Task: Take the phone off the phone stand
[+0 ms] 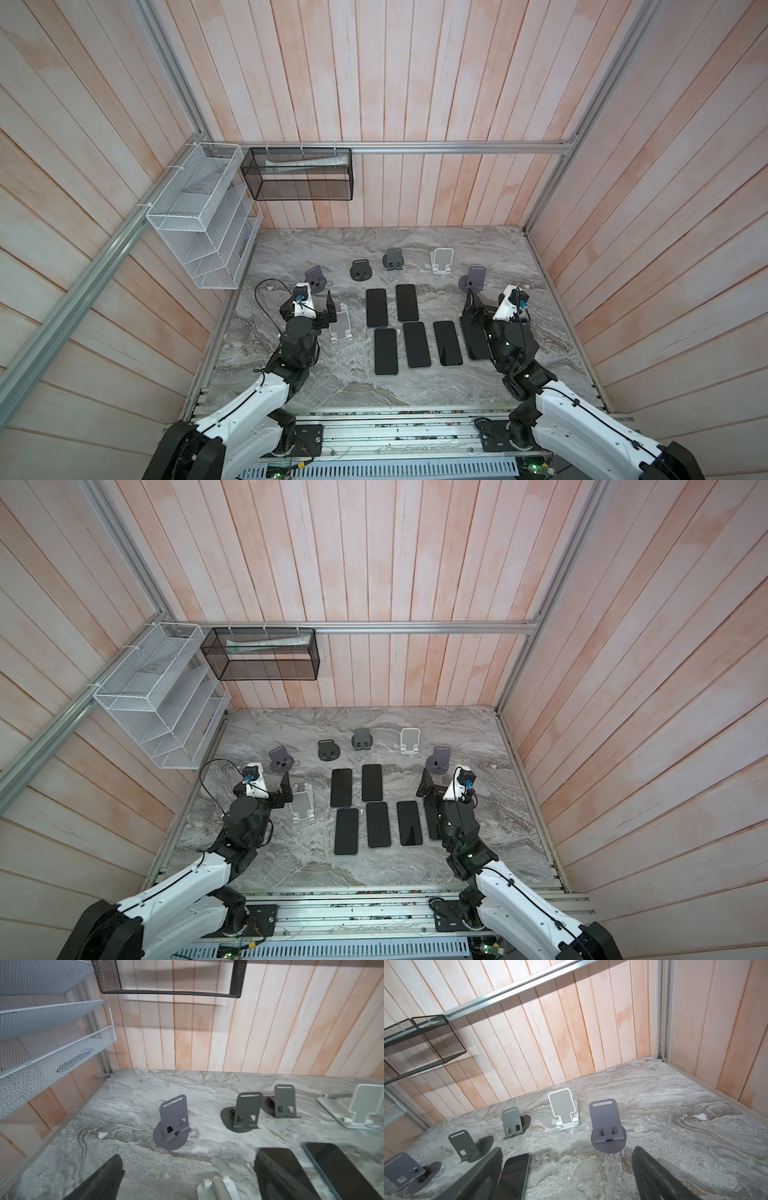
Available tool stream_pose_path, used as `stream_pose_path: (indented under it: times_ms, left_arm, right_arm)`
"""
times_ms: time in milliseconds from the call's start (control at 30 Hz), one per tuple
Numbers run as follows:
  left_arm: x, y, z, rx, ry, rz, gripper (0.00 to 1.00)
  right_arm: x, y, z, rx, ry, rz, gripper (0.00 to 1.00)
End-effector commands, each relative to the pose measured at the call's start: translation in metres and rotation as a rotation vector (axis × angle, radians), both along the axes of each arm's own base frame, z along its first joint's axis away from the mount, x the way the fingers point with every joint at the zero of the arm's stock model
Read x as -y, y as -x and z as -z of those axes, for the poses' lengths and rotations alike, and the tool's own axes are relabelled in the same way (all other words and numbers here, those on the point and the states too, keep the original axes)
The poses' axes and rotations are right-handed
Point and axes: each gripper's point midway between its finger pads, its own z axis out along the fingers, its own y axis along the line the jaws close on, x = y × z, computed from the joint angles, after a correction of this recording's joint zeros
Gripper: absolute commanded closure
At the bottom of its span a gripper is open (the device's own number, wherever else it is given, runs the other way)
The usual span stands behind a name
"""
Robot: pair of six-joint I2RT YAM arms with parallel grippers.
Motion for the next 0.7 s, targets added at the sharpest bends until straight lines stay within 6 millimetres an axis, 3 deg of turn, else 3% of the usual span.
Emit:
stream_pose_path:
  times_ms: [0,167,267,333,433,533,600,667]
  left_arm:
    - [-0.026,-0.006,-0.018,0.101,-0.060,-0.155,0.00]
    - [-0.052,-0.012,0.021,0.043,-0.100,-0.202,0.00]
    - [-0.060,-0.015,0.018,0.126,-0.115,-0.198,0.00]
    - [-0.065,-0.025,0.033,0.080,-0.093,-0.196,0.00]
    - [-0.072,-0.026,0.034,0.083,-0.045,-0.179,0.00]
    - [-0.076,-0.025,0.049,0.064,0.010,-0.100,0.00]
    - [-0.082,-0.025,0.040,0.120,0.027,-0.112,0.00]
    - [-0.082,-0.037,0.053,0.019,0.039,-0.098,0.00]
  right_arm:
    - [0.011,-0.001,-0.012,0.074,-0.058,0.043,0.02]
    - [0.024,0.000,-0.014,0.105,0.035,0.065,0.02]
    - [0.046,0.004,-0.016,0.169,0.084,0.109,0.02]
    - [0.060,0.008,-0.019,0.217,0.150,0.129,0.02]
    - [0.073,0.003,-0.016,0.196,0.322,0.155,0.02]
    - [0.081,-0.005,-0.001,0.140,0.425,0.157,0.02]
    - [0.084,-0.012,0.015,0.091,0.454,0.136,0.02]
    - [0.089,-0.016,0.027,0.079,0.415,0.138,0.02]
